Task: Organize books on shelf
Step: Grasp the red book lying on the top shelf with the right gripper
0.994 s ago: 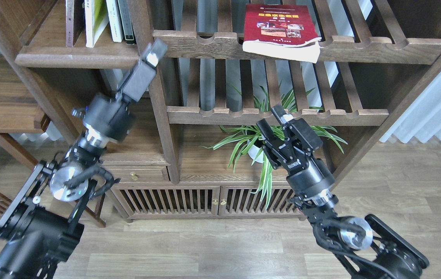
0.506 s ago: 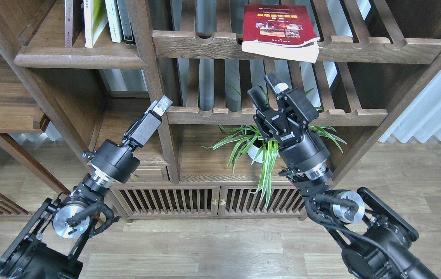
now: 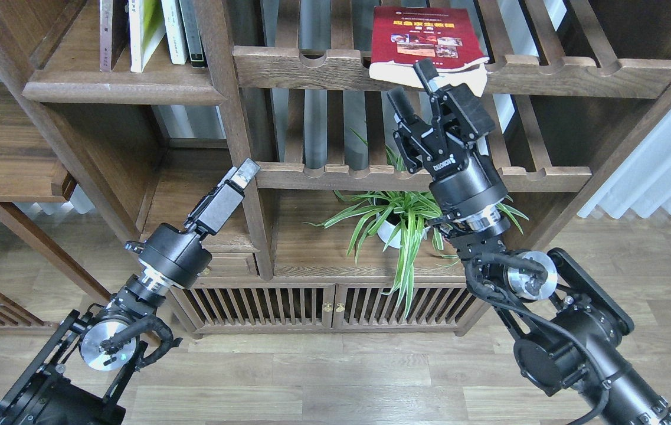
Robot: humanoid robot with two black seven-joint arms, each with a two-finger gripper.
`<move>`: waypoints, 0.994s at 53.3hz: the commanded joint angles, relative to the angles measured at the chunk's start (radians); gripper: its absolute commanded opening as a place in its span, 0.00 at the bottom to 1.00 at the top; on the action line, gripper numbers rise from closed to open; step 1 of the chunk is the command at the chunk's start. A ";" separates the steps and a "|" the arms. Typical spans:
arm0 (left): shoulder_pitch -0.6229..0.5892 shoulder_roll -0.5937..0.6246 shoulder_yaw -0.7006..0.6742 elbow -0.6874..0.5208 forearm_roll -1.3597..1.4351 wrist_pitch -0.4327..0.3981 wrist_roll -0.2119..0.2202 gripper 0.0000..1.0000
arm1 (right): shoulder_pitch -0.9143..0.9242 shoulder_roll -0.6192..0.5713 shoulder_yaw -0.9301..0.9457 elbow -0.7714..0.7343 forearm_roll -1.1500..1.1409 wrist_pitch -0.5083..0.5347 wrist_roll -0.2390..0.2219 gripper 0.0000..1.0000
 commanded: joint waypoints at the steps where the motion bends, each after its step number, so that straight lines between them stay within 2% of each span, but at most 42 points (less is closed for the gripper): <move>1: 0.000 0.000 -0.001 0.000 -0.001 0.000 0.000 0.83 | 0.008 0.012 0.005 0.000 0.000 -0.019 -0.001 0.65; 17: 0.002 0.000 0.002 0.002 -0.001 0.000 0.000 0.83 | 0.020 0.012 0.036 -0.008 0.000 -0.109 -0.001 0.65; 44: 0.003 0.000 0.002 0.008 -0.001 0.000 0.000 0.83 | 0.043 0.005 0.069 -0.034 -0.002 -0.149 -0.001 0.66; 53: 0.003 0.000 0.002 0.009 -0.001 0.000 -0.002 0.83 | 0.048 -0.002 0.078 -0.035 -0.002 -0.191 -0.001 0.66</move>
